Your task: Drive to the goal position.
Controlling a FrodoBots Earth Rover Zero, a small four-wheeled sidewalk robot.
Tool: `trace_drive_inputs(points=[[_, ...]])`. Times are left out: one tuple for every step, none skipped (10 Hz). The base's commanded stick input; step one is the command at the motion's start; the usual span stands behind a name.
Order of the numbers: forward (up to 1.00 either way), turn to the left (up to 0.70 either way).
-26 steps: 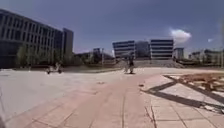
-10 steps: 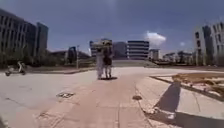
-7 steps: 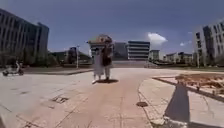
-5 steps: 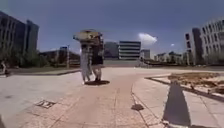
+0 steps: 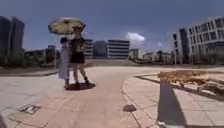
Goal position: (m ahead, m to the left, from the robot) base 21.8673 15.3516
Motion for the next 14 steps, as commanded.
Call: trace_drive_inputs(points=[[0.00,-0.06],[0.00,-0.07],[0.00,-0.07],[0.00,-0.07],[0.00,-0.07],[0.00,-0.07],[0.00,0.82],[0.00,0.85],[0.00,0.85],[0.00,0.85],[0.00,0.85],[0.00,0.85],[0.00,0.85],[0.00,0.85]])
